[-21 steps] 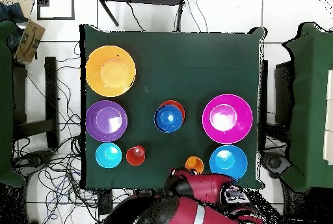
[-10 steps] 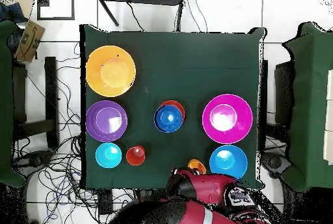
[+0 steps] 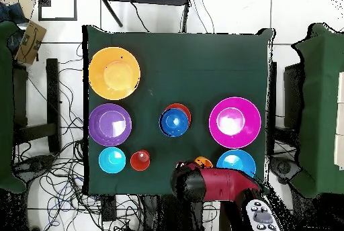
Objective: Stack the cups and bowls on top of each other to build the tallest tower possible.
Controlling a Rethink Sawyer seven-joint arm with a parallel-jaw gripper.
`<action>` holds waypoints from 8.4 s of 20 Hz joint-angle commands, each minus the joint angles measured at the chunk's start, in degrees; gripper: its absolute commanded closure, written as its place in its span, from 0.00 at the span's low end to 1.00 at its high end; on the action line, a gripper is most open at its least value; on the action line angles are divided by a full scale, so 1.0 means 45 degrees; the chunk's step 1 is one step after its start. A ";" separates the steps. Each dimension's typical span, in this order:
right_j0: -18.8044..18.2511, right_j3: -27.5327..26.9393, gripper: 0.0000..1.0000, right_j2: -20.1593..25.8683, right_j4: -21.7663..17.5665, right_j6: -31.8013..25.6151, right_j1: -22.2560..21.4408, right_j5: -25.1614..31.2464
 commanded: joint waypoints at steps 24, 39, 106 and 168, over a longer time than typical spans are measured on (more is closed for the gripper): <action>0.1586 -0.4388 1.00 0.2856 0.2503 0.0159 -0.0924 0.5348; 0.2120 -0.4493 1.00 0.2371 0.2381 0.0797 -0.0314 0.4937; 0.2869 -0.3805 0.00 0.1438 0.2099 0.0697 0.0714 0.2921; 0.6351 -0.1052 0.00 0.0753 0.4484 0.2428 -0.2621 0.3445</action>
